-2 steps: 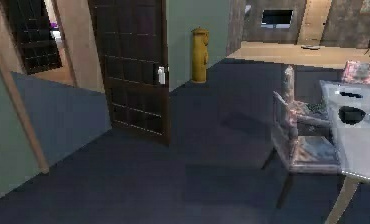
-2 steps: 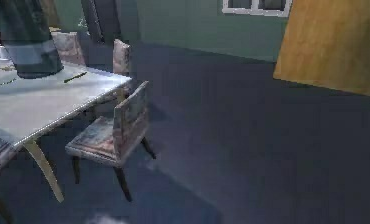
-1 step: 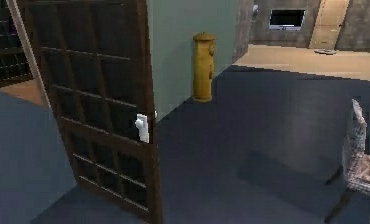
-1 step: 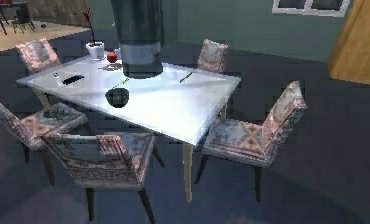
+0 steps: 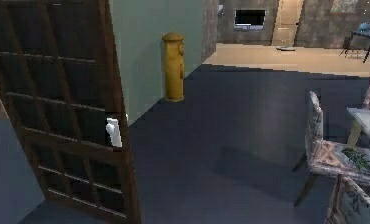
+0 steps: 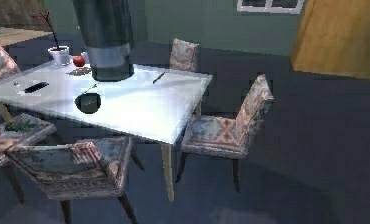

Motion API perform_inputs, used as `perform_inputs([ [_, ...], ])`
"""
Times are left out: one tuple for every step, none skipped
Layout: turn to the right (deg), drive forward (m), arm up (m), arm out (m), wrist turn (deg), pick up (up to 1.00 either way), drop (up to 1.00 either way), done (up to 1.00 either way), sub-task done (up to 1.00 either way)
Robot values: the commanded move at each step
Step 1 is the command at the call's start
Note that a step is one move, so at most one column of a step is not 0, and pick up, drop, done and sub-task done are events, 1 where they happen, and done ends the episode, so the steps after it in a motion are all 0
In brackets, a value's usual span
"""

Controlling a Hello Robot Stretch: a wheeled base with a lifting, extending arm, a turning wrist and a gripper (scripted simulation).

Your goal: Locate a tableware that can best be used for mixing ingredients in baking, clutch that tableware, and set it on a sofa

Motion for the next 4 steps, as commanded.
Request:
perform_inputs([
  [0.0, 0.30, 0.00, 0.00, 0.0, 0.00, 0.00, 0.00, 0.00],
  [-12.0, 0.00, 0.00, 0.00, 0.0, 0.00, 0.00, 0.00, 0.00],
  [45.0, 0.00, 0.00, 0.00, 0.0, 0.00, 0.00, 0.00, 0.00],
  [3.0, 0.00, 0.00, 0.00, 0.0, 0.00, 0.00, 0.00, 0.00],
])
